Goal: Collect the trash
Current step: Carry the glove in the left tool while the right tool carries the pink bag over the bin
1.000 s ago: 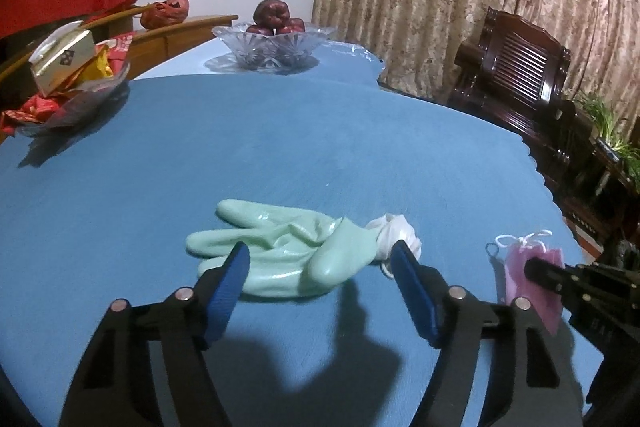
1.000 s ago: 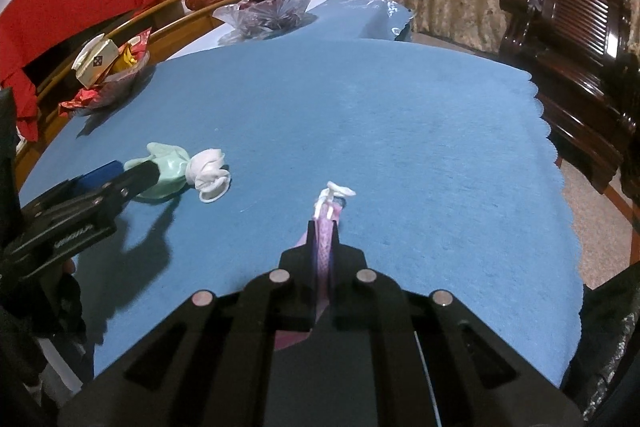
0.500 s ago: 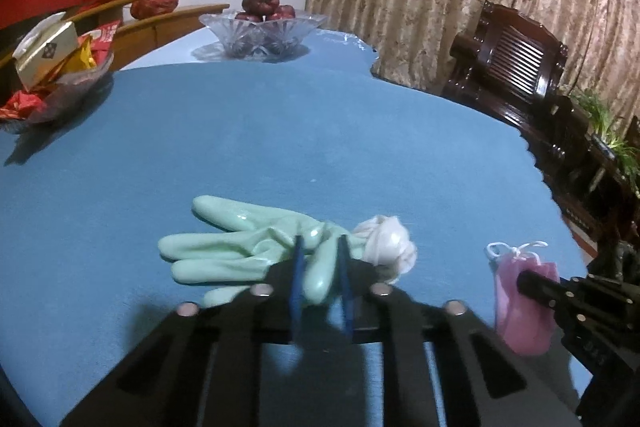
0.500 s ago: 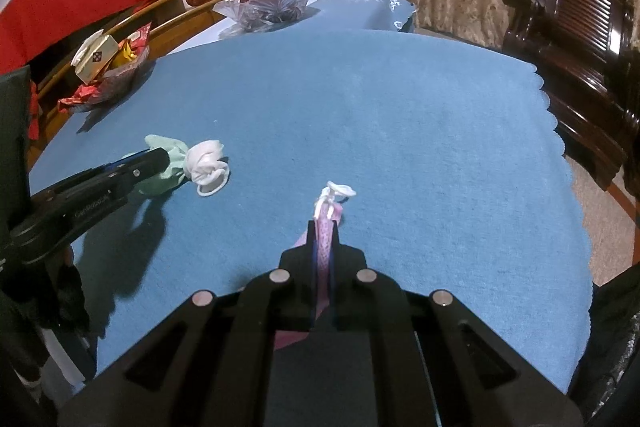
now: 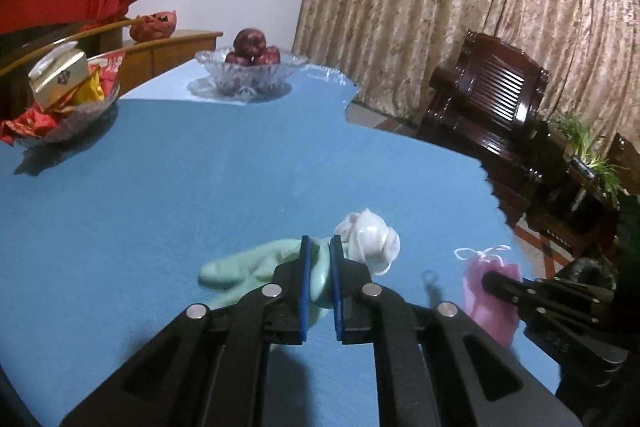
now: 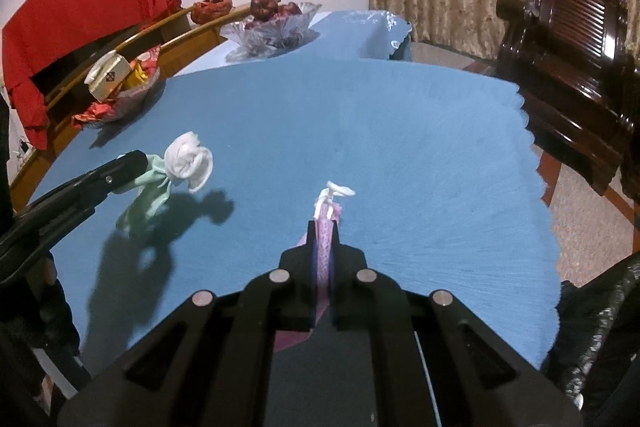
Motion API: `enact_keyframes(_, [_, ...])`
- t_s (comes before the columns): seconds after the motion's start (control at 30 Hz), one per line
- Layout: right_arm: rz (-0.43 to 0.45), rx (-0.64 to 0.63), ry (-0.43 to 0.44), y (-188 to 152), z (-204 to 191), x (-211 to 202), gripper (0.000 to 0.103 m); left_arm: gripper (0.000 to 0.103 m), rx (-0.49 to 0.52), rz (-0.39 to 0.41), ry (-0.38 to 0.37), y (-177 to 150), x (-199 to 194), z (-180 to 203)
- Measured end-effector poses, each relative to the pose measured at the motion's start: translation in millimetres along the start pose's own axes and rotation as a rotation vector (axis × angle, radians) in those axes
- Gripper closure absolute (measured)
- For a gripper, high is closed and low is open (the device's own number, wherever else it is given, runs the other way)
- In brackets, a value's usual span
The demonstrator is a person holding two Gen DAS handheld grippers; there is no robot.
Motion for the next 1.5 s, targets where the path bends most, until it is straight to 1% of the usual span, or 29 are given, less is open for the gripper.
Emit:
enact_keyframes(0.3, [0.070,-0.008,-0.003,13.6,2.4,-56.8,0.099,0.094,0.017,0.034,-0.037,10.0,-38.1,35.5])
enact_keyframes(0.53, [0.131,-0.019,-0.008,21.3,11.0,-106.3,0.099,0.094,0.041,0.064,-0.071,18.2,-68.9,70.1])
enact_keyframes(0.73, [0.174,-0.017,-0.022,21.3,24.1,-146.3,0.099,0.094,0.074,0.089,-0.088,24.0,-91.1,101.4])
enact_keyframes(0.97, [0.216,-0.010,-0.045,15.8,42.4,-189.5,0.099,0.094,0.108,0.095,-0.121,22.4,-110.6,138.6])
enact_keyframes(1.23, [0.253,0.017,-0.094,2.3,78.8,-236.6,0.099,0.094,0.156,0.100,-0.196,17.4,-127.9,195.1])
enact_keyframes(1.5, [0.276,0.064,-0.171,-17.0,129.4,-276.5,0.099,0.094,0.208,0.093,-0.282,10.6,-131.3,257.7])
Point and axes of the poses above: each gripper's, at about its wrist camera, not at the fingertips, and x roughly the way its jaws point, z to its right, y to its top, the point moved 9 cm from there along x, roughly the way its jaws point, and after that the axes turned 3 degrees about x, right-handed, at the moved point
